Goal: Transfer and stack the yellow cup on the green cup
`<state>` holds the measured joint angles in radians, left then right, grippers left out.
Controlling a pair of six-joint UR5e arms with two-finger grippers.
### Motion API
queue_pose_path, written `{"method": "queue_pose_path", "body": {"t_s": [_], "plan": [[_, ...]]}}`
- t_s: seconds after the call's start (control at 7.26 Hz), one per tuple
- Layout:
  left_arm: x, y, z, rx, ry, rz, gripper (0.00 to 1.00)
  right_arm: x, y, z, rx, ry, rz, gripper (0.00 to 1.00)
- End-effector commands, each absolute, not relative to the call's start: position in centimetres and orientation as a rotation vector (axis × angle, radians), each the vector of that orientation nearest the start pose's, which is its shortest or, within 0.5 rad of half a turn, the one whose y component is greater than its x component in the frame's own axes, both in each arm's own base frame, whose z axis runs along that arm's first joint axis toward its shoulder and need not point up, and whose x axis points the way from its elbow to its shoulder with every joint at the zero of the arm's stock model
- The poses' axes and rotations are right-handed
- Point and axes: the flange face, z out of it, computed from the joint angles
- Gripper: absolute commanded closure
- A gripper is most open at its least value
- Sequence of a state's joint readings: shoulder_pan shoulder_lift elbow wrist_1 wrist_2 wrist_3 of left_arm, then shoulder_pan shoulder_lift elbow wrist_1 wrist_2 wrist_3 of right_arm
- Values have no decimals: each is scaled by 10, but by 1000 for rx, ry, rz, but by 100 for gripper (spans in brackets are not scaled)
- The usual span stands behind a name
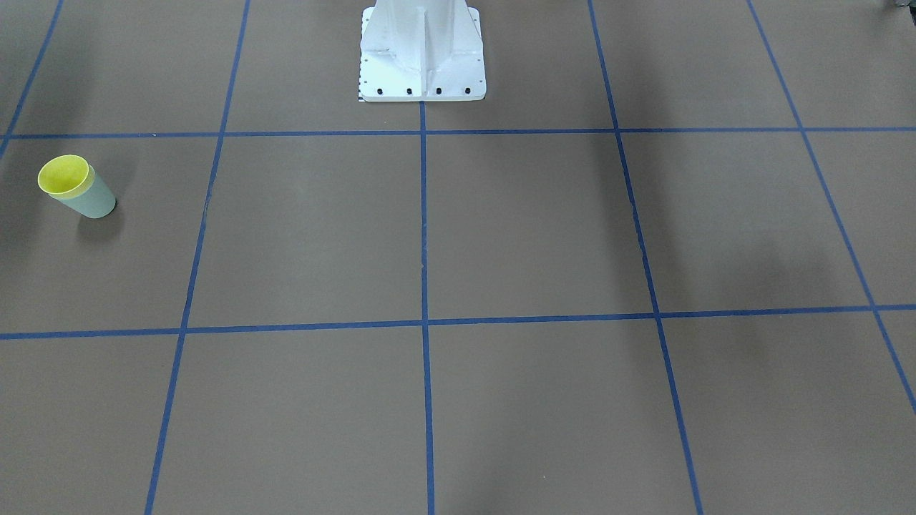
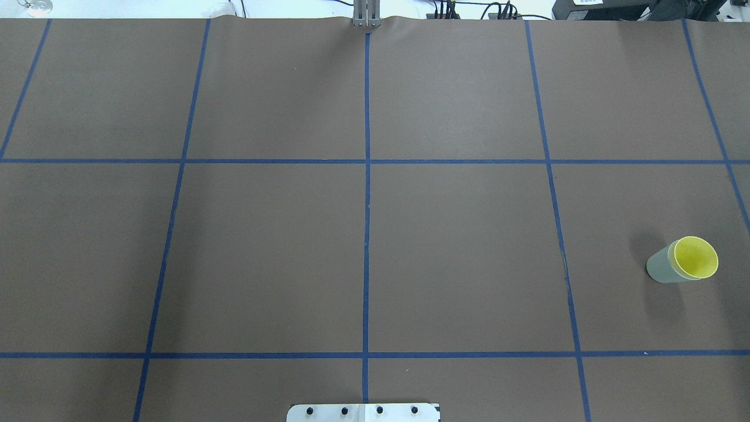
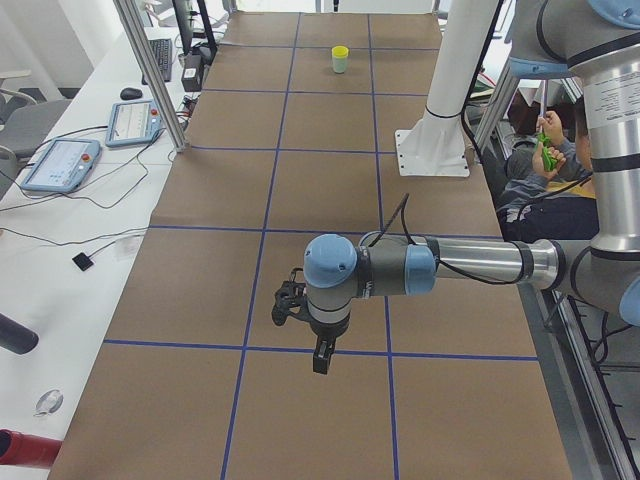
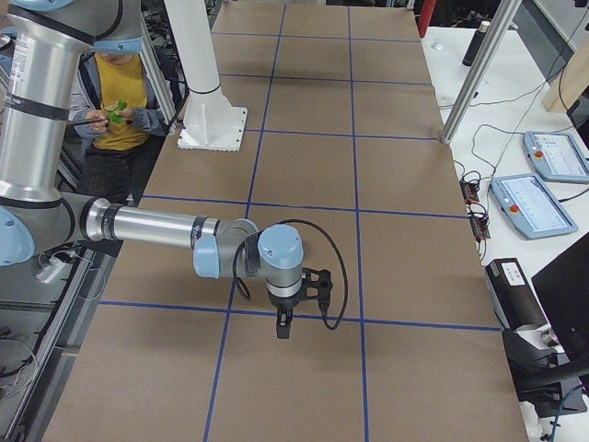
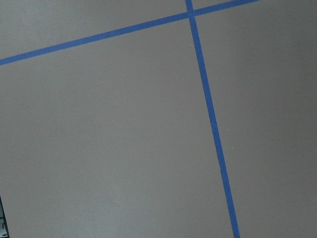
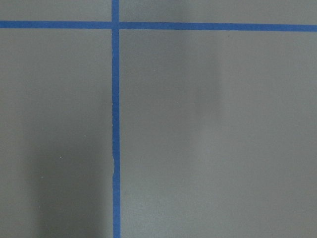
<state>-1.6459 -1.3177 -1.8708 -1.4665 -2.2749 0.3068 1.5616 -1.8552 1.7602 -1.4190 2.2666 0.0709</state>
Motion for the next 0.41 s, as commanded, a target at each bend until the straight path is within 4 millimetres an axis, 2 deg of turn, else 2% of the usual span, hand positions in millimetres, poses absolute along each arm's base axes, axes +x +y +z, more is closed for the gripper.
{"method": "queue_pose_path", "body": {"t_s": [0.0,0.28], "plan": [[-97,-374,637,80,703,202,0,66,-376,678,26,-698,41,0],[-97,-374,637,78,705,198,0,66,-376,677,29,-698,39,0]]}}
